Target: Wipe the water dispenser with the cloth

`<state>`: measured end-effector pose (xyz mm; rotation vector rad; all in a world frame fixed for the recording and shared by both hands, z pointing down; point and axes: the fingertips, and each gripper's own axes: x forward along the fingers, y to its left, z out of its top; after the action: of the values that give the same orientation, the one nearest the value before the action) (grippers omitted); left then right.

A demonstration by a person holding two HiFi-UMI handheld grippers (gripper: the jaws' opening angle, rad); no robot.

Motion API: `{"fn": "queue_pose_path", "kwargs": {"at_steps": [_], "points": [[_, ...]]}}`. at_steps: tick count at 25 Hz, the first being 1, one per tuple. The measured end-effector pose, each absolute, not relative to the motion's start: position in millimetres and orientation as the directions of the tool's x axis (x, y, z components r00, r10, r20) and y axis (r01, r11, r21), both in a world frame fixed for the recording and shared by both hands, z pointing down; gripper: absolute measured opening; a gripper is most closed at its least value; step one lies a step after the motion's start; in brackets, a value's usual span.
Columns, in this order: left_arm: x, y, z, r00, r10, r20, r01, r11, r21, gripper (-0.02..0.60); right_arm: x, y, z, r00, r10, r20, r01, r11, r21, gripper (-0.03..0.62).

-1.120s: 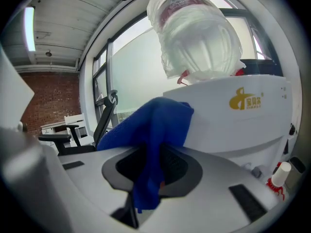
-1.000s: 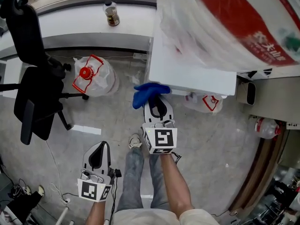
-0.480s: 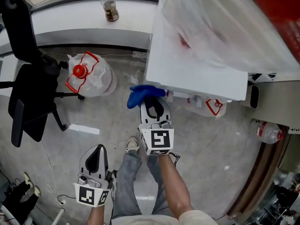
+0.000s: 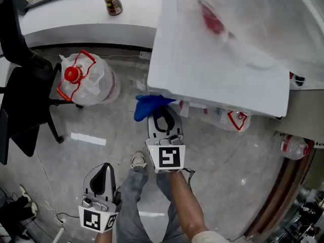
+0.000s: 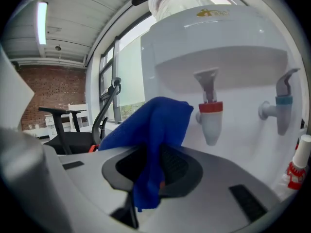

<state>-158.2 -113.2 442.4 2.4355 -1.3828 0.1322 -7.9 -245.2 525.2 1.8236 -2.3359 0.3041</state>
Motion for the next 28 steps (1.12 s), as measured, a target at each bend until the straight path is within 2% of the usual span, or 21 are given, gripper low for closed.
{"fn": "queue_pose_path", "kwargs": {"at_steps": [4, 10, 18, 28], "points": [[-150.9, -122.6, 462.4, 0.521, -0.821, 0.233, -0.849, -0.470, 0.241, 0.011, -11.2, -248.2, 530.8, -0.254, -0.944, 0.210, -0.967, 0.249, -0.048, 0.091], [-144.6, -126.9, 470.2, 0.528, -0.823, 0.208, -0.844, -0.484, 0.229, 0.011, -7.5, -244.9, 559.8, -0.251, -0.940, 0.231, -0.968, 0.241, -0.072, 0.091], [-135.7, -132.4, 514.6, 0.527, -0.825, 0.205, -0.846, -0.484, 0.225, 0.011, -5.4, -249.4, 605.4, -0.269, -0.936, 0.226, -0.959, 0.283, 0.031, 0.091], [-115.5, -169.1, 537.5, 0.536, -0.838, 0.105, -0.837, -0.512, 0.193, 0.011, 0.4, -248.0, 663.4, -0.253, -0.938, 0.238, -0.958, 0.277, 0.070, 0.091]]}}
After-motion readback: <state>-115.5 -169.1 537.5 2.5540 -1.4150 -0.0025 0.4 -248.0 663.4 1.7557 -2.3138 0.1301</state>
